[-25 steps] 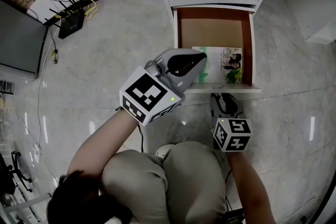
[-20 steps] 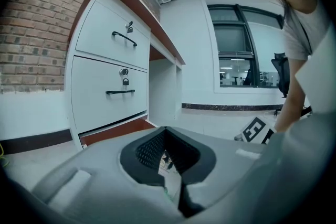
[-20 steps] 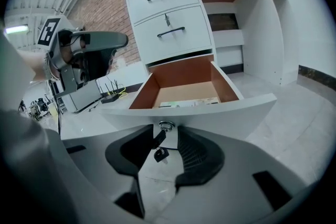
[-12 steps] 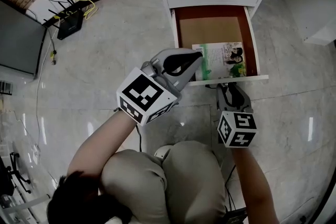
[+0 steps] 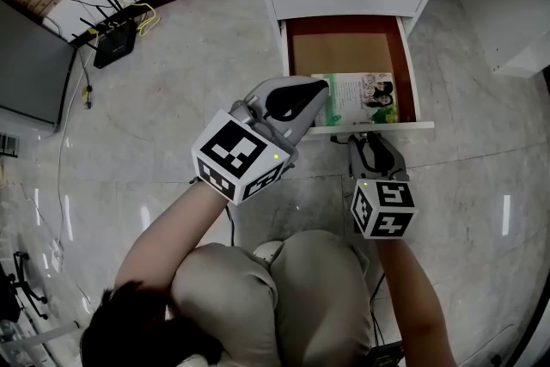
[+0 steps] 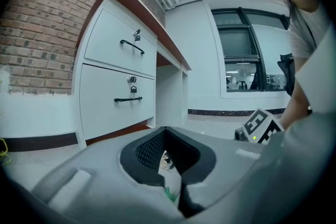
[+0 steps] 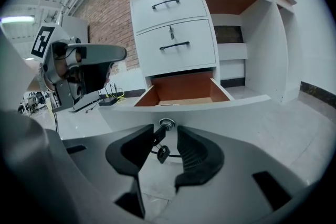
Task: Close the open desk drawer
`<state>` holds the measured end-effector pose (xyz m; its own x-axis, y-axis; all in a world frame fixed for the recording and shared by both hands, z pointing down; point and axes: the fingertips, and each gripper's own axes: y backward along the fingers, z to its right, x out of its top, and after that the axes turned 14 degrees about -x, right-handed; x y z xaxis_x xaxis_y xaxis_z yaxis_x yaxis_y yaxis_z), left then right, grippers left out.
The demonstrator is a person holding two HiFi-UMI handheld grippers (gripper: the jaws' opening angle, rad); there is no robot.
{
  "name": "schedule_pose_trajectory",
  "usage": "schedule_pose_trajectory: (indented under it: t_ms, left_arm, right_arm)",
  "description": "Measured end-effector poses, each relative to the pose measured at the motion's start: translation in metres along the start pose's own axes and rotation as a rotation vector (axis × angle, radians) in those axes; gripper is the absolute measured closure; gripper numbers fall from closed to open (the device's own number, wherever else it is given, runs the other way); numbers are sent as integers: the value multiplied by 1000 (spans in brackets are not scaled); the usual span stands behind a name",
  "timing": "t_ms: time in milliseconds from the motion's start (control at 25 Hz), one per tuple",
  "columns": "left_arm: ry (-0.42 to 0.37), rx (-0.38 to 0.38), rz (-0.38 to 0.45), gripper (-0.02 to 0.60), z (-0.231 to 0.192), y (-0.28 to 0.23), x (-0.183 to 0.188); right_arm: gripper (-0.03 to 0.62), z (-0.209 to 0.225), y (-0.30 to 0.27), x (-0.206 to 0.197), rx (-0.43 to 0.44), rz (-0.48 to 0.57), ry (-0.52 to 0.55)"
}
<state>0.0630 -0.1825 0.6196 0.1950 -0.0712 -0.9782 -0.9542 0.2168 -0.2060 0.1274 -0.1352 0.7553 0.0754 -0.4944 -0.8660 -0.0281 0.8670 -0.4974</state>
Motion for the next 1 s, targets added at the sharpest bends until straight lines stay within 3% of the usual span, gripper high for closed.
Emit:
schedule_pose_trajectory:
  t_ms: [400, 1000]
  left_arm:
    - [-18, 31, 15, 577, -7, 2, 9]
    - [-52, 62, -2, 577, -13, 1, 27]
  right_arm:
    - [445, -2, -22, 42, -25, 21, 35]
    - [447, 2, -38, 49, -52, -14, 63]
